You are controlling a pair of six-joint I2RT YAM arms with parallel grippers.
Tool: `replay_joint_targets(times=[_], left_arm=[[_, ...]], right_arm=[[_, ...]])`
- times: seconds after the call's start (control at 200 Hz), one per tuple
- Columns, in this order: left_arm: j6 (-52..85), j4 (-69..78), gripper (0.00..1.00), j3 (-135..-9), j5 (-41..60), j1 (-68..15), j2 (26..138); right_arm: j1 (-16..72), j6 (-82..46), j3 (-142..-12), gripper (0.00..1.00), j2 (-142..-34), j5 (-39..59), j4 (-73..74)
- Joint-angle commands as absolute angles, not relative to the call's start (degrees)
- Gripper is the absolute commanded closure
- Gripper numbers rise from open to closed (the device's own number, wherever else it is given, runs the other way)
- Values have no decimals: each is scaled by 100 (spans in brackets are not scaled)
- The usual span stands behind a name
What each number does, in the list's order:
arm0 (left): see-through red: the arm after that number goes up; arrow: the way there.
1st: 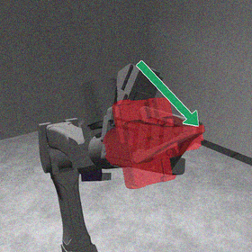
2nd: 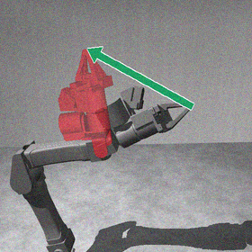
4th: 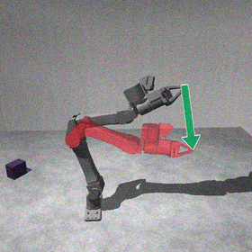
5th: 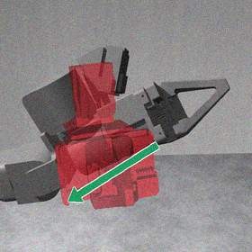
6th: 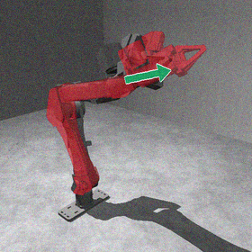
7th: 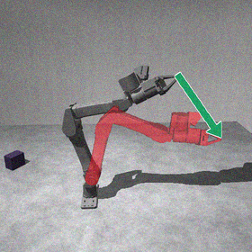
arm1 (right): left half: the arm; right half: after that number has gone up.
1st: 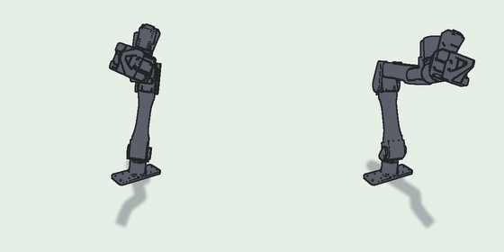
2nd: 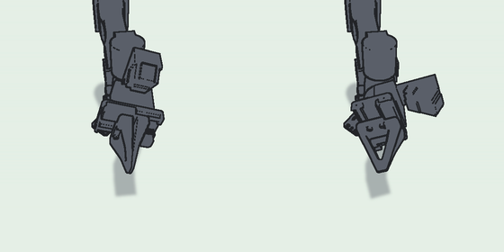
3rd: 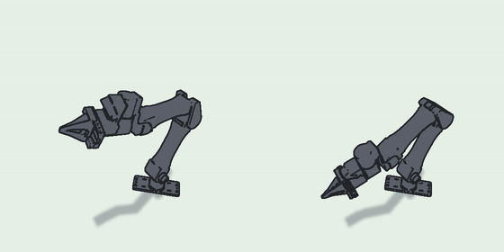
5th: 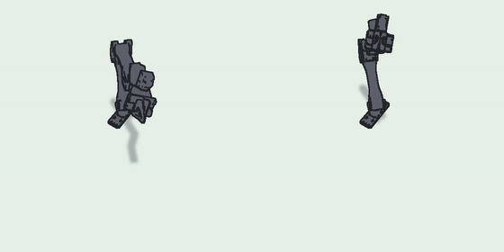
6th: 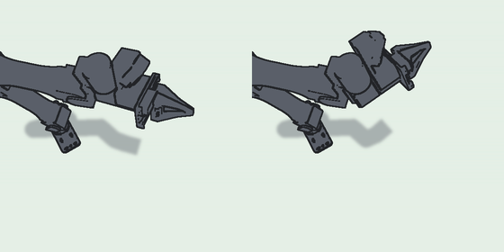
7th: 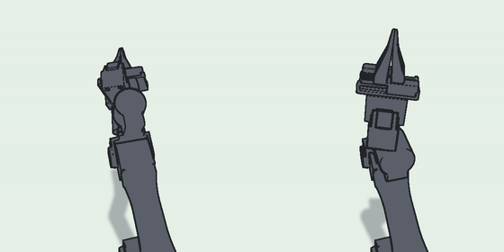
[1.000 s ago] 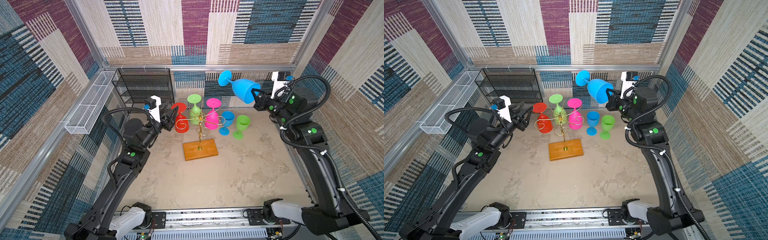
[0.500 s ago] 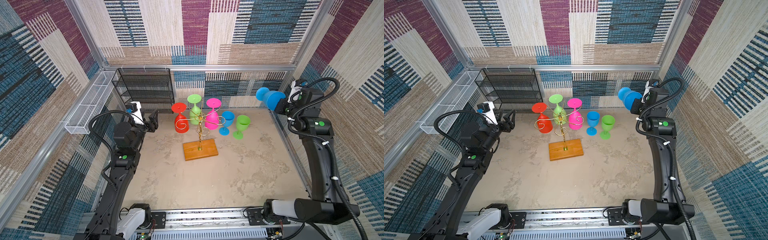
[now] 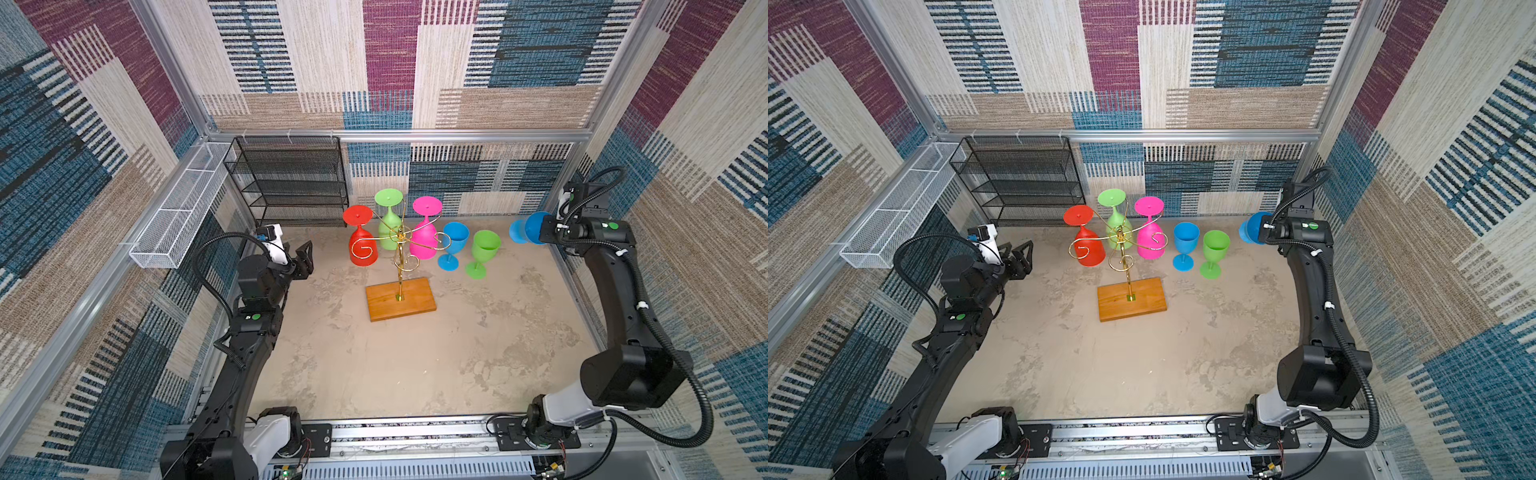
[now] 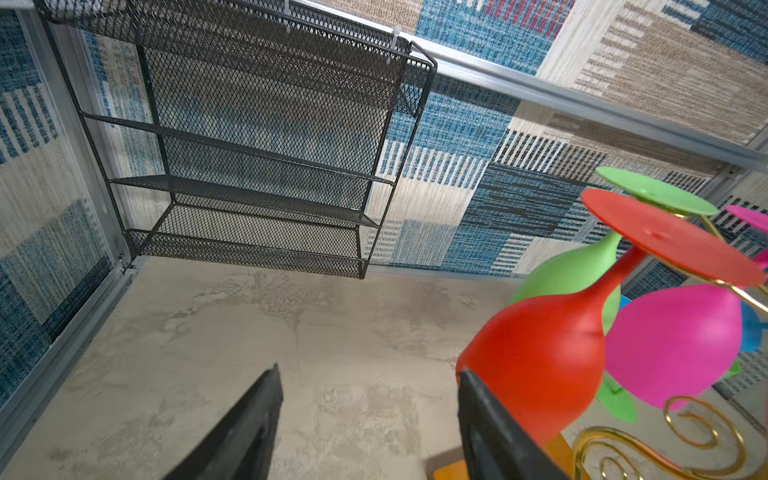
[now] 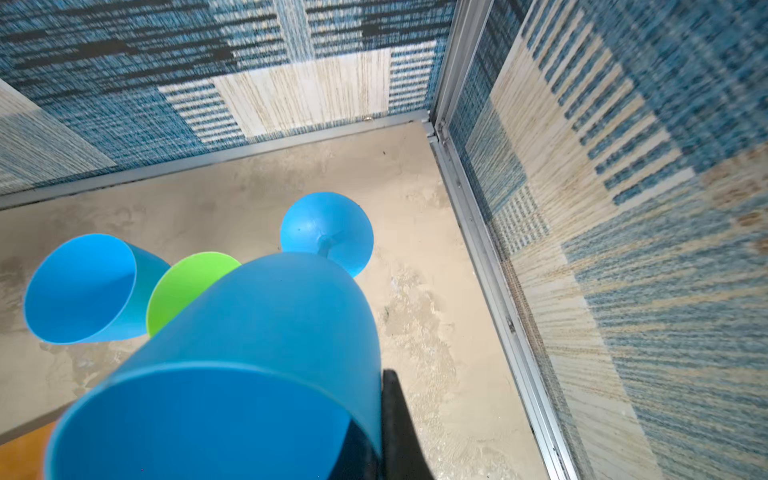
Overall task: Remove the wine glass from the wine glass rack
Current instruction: 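Carry the blue glass toward the standing glasses while the left arm withdraws, then lower the blue glass upright onto the table beside the green glass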
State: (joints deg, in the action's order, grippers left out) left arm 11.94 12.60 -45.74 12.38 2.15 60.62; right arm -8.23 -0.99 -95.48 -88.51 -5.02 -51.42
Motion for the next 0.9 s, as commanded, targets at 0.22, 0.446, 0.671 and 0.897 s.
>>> replay_joint_targets(times=[0.22,0.446,0.671,0.897], left_arm=[[1080,1415,31,-4513,1292,228,6065],[1075,1424,32,-4509,1327,237,6079],[1098,1415,32,-4484,1362,237,6067],[1116,1437,32,-4479,1393,237,6080]], right_arm=[[-790,-34,-9408,100,-9198,-816,-5452],[-680,-23,-9224,100,-9395,-790,-5482],[-609,-9,-9194,98,-9593,-722,-5510],[-602,0,-9219,97,-9806,-669,-5542]])
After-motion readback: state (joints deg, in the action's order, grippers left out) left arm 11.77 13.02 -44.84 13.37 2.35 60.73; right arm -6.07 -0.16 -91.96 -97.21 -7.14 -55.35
